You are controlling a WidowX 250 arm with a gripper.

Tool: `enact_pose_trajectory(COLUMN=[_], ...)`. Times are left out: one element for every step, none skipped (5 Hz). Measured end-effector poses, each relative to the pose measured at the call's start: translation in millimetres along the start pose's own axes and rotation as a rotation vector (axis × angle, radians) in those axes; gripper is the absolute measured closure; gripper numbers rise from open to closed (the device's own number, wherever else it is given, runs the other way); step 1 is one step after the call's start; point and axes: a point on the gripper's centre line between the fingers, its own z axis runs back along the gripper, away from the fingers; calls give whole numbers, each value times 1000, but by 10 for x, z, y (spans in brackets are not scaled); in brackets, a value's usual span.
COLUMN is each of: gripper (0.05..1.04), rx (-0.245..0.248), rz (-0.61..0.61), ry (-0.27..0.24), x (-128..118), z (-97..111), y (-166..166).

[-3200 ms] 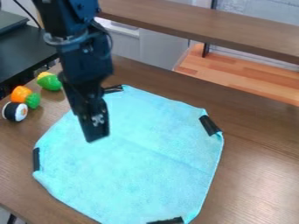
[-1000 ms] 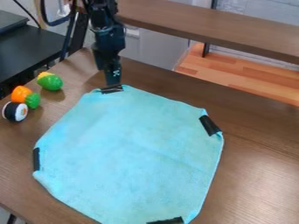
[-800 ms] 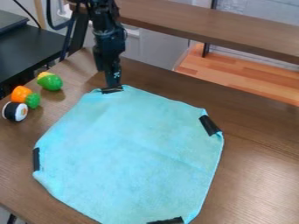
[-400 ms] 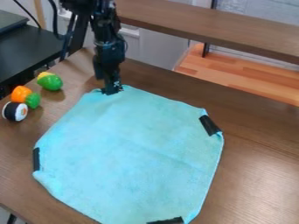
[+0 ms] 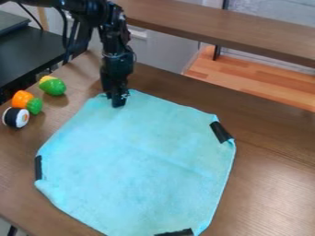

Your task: Fold the cloth top left to bottom right

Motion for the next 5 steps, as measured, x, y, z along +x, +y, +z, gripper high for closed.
enact_pose_trajectory(gripper=[138,408,705,915,1004], rx=[5,-12,-28,-34,-57], rz=[-9,-15,-24,-37,-52], ry=[-7,-18,-21,-46,-54], x=[43,53,26,9,-61], z=[-1,-20,-30,3,54], y=[14,-23,-96,-195,-326])
